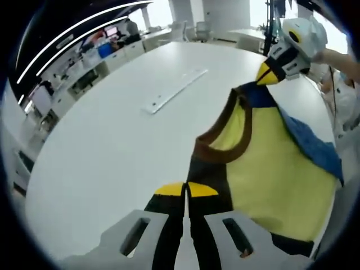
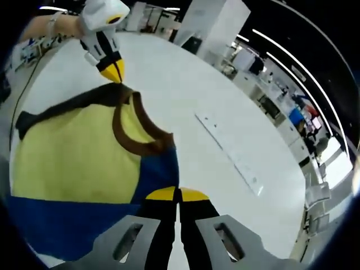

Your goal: Fold the garment on the visible template until the final outline fits inside the template.

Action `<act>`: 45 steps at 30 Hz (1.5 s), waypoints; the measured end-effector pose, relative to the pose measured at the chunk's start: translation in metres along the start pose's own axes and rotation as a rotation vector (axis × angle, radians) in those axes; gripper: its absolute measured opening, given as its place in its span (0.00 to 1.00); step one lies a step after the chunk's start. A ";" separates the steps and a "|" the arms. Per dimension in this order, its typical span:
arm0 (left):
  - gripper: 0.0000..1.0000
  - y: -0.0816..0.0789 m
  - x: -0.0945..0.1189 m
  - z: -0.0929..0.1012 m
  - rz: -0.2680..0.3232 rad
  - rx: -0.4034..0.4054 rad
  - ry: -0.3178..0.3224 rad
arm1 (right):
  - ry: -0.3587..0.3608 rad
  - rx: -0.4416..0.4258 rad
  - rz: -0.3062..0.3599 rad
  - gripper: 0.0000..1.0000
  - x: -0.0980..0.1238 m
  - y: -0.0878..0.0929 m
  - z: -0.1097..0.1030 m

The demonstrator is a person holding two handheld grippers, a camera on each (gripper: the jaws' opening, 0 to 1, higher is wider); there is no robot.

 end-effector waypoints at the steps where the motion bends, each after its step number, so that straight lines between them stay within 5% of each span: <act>1: 0.00 0.001 -0.003 -0.001 0.000 0.006 0.003 | 0.001 0.000 -0.002 0.01 -0.003 0.002 0.000; 22: 0.00 0.021 -0.041 -0.017 -0.049 0.029 -0.018 | 0.015 -0.040 -0.059 0.01 -0.039 0.030 0.002; 45: 0.00 0.032 -0.049 -0.014 -0.040 0.070 -0.026 | 0.025 -0.096 -0.059 0.02 -0.047 0.044 -0.001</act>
Point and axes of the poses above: the point that each gripper's makers call its tool centre point, and the gripper's own axes: x roughly backward along the fingers, z roughly to its right, y roughly out of its underside, the point moved 8 cm from there along x, roughly backward along the fingers, and after that the axes turned 11 degrees about z, right-handed, at the moved point
